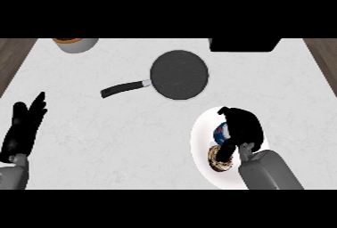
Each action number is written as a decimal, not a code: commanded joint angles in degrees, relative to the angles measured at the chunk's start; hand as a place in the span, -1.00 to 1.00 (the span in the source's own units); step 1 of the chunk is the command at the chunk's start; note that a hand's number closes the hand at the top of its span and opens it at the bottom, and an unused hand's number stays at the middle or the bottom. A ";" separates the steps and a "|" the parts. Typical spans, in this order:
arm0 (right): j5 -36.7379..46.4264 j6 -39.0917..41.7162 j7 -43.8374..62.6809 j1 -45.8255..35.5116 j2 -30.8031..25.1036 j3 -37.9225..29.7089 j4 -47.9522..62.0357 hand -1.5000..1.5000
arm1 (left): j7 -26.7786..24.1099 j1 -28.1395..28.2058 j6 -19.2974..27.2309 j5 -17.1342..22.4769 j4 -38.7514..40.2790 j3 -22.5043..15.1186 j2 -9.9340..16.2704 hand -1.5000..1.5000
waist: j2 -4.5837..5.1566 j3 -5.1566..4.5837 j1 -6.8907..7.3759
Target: Pick the can from the plate and place it in the pan
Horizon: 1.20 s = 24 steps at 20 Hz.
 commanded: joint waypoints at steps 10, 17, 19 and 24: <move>10.11 -4.44 0.03 3.74 2.59 -0.01 0.50 1.00 | -1.26 1.71 -1.15 -2.04 -0.27 1.29 -2.60 0.00 | 0.03 0.03 -0.19; 16.38 -12.91 26.68 15.98 9.66 5.19 -9.72 1.00 | -1.59 1.98 -1.02 -1.20 0.32 2.45 -2.05 0.00 | -0.25 -0.04 -1.05; 19.93 -17.63 28.92 20.13 9.70 10.43 -11.99 1.00 | 1.32 -1.20 -2.39 -0.66 0.48 3.68 0.55 0.00 | -0.22 0.00 -1.17; 38.25 -18.77 28.01 13.01 9.76 13.40 -18.24 1.00 | -1.50 -0.48 -2.34 -1.56 2.76 2.64 -0.93 0.00 | -0.14 -0.09 -0.67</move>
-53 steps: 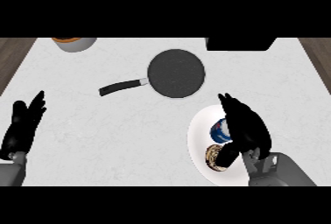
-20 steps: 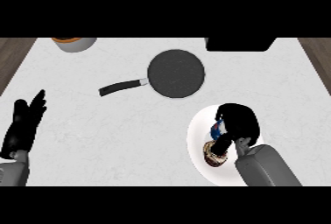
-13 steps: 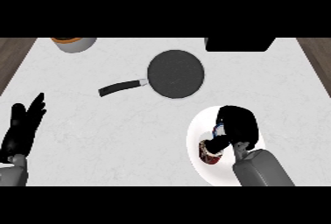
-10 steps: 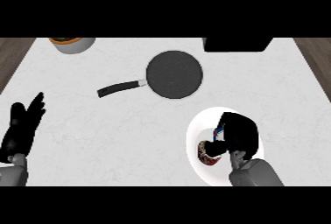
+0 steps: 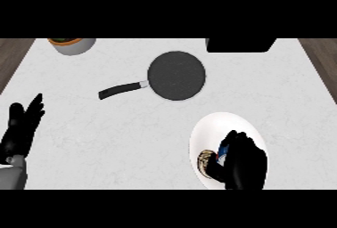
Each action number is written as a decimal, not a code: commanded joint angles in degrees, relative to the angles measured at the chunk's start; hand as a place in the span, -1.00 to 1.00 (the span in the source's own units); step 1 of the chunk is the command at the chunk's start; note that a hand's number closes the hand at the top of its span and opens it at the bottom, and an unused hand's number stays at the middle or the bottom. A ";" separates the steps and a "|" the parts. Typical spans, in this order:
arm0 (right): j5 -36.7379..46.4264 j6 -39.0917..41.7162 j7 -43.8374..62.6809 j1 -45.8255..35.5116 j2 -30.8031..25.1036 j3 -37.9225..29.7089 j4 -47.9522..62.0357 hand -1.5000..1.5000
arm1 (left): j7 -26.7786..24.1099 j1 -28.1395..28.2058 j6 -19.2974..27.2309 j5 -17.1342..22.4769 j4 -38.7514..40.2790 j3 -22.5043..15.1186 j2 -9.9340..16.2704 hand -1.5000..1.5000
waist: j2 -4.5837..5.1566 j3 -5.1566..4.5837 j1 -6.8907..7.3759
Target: Pick the can from the plate and place it in the pan
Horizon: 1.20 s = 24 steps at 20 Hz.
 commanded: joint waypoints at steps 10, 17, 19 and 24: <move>7.00 -5.14 9.61 -19.61 1.28 2.09 1.25 1.00 | 1.00 -3.52 0.63 -1.82 1.16 -1.02 -1.52 0.00 | 0.72 0.30 1.36; -0.78 -14.62 7.79 -31.94 1.29 -9.01 14.92 1.00 | -0.85 -2.24 -0.66 -1.35 0.29 -1.38 -1.86 0.00 | 1.19 0.34 2.96; -3.15 -16.99 5.62 -34.17 1.29 -11.68 17.74 1.00 | -1.32 0.81 -0.01 -2.19 -1.33 -2.47 -3.05 0.00 | 1.04 0.36 3.33; -8.82 -25.28 -1.85 -41.70 1.30 -20.95 32.36 1.00 | 0.07 -2.87 -1.73 -1.44 -0.44 -1.25 -0.75 0.00 | 1.58 0.37 3.79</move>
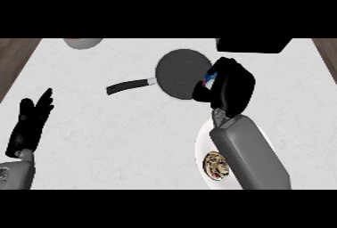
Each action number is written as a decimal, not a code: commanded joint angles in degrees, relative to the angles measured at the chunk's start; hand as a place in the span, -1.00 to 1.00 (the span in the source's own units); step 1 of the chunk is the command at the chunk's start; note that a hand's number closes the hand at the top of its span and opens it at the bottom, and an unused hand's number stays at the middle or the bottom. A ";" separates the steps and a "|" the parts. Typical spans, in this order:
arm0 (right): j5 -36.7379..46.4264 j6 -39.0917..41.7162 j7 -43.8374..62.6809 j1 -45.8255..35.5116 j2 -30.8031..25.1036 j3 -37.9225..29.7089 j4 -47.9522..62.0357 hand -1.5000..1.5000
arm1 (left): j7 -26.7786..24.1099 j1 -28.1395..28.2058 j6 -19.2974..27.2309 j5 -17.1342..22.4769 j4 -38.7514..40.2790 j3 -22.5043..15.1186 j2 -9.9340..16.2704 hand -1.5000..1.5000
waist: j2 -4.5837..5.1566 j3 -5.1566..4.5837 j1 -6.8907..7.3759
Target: Pick the can from the plate and place it in the pan
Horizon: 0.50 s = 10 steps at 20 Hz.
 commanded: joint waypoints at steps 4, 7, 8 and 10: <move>-8.47 -15.80 -2.98 -10.19 0.31 -9.63 22.00 1.00 | 0.39 -2.33 -0.59 -0.16 1.58 0.60 0.85 0.00 | 0.30 0.00 0.38; -9.99 -19.78 -4.24 -16.20 0.31 -12.59 32.58 1.00 | -2.14 -0.80 0.41 -1.46 1.21 -1.15 -1.15 0.00 | 0.62 -0.01 1.67; -11.05 -24.00 -6.26 -14.76 0.32 -12.29 34.92 1.00 | 0.59 -3.61 -0.37 -1.00 0.65 -1.00 -0.28 0.00 | 0.90 0.05 2.08; -13.40 -24.48 -10.58 -18.02 0.32 -15.31 40.84 1.00 | -1.80 -1.83 -0.48 -0.71 1.94 -0.05 -0.03 0.00 | 0.80 0.01 1.68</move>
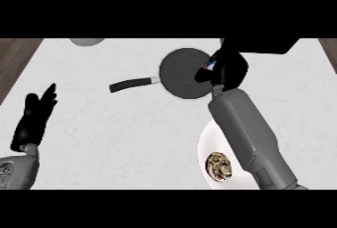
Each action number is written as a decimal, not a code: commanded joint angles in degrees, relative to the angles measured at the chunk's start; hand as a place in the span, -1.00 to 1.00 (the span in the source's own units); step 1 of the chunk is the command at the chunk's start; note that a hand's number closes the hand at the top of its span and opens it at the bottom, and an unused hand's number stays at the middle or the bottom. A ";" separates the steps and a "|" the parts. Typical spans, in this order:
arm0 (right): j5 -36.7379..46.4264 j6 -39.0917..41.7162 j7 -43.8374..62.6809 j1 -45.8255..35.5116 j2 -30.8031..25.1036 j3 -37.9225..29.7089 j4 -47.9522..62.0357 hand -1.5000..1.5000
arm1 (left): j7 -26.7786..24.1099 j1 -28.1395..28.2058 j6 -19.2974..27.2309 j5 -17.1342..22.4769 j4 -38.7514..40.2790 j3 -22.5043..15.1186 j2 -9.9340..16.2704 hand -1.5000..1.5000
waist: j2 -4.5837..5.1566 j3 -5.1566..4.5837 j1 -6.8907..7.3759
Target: Pick the can from the plate and place it in the pan
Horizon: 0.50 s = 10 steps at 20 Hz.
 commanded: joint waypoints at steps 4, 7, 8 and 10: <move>-8.37 -11.01 -9.99 -5.50 0.16 -6.89 16.76 1.00 | 0.12 -1.65 -2.25 0.85 -0.20 -0.66 0.10 0.00 | 0.97 0.09 1.96; -13.14 -15.42 -13.85 -5.42 0.16 -9.66 17.48 1.00 | -1.37 -0.13 -1.32 0.22 -0.32 -0.95 -0.68 0.00 | 1.35 0.17 3.36; -15.42 -14.36 -16.19 -6.02 0.16 -11.37 17.96 1.00 | 0.21 -2.13 0.71 -1.49 -0.27 -1.96 -1.67 0.00 | 1.49 0.24 2.59; -18.17 -15.26 -18.61 -6.37 0.16 -13.04 19.77 -1.00 | -1.53 -1.90 -1.80 0.31 1.17 -0.59 -0.08 0.00 | 1.72 0.17 3.23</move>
